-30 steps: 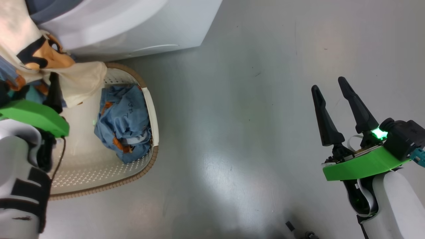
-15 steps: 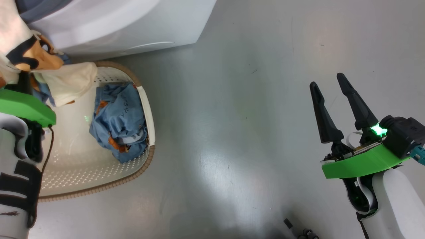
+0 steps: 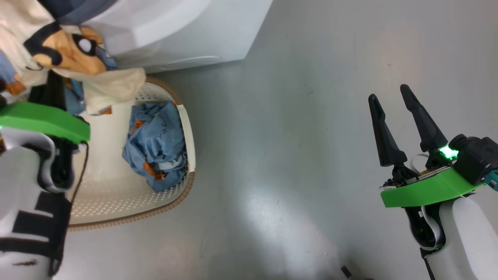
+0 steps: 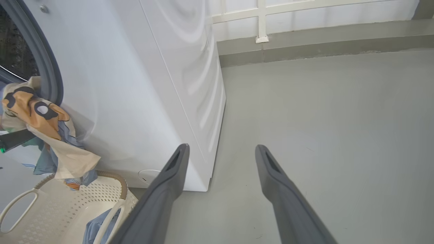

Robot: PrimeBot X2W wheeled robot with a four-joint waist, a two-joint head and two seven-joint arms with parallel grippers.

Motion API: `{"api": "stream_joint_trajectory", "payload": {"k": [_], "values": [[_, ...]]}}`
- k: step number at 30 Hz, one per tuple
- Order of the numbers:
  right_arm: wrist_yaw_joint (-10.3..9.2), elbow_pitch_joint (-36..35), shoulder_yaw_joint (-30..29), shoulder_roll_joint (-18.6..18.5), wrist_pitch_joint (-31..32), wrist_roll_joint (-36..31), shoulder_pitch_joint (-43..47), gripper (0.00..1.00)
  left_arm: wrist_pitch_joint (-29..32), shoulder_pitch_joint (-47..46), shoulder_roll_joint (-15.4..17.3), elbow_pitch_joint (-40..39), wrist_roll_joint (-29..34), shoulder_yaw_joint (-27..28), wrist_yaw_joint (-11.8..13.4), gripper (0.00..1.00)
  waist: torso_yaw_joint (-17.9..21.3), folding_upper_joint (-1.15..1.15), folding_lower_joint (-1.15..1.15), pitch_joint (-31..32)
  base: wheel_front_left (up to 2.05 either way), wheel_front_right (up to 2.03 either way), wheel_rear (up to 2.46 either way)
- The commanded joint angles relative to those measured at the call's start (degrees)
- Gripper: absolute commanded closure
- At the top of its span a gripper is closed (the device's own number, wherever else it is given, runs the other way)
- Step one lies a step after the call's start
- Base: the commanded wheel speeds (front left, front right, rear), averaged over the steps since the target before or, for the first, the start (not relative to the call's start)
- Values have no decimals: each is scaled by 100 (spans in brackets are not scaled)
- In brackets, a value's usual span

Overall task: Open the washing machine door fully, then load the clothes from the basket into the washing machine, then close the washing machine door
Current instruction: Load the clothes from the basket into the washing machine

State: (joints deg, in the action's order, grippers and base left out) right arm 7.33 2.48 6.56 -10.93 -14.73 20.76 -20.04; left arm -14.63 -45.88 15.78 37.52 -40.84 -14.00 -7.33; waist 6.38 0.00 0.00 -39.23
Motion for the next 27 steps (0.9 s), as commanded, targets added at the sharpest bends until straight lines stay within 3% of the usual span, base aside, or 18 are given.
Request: {"api": "stream_joint_trajectory", "payload": {"k": [1,16,27], "values": [[16,-110,83,-36,-27,-36,105,0,-37,119,224,-191,-28,179,-15,100,-56,0,0,62,0,0,0],[16,-109,84,-34,-27,-15,303,0,-37,652,224,-1839,411,619,-15,100,-171,0,0,403,0,0,0],[16,-60,212,68,-27,19,239,0,-37,-497,713,-1268,360,386,-15,100,-89,0,0,402,0,0,0]]}}
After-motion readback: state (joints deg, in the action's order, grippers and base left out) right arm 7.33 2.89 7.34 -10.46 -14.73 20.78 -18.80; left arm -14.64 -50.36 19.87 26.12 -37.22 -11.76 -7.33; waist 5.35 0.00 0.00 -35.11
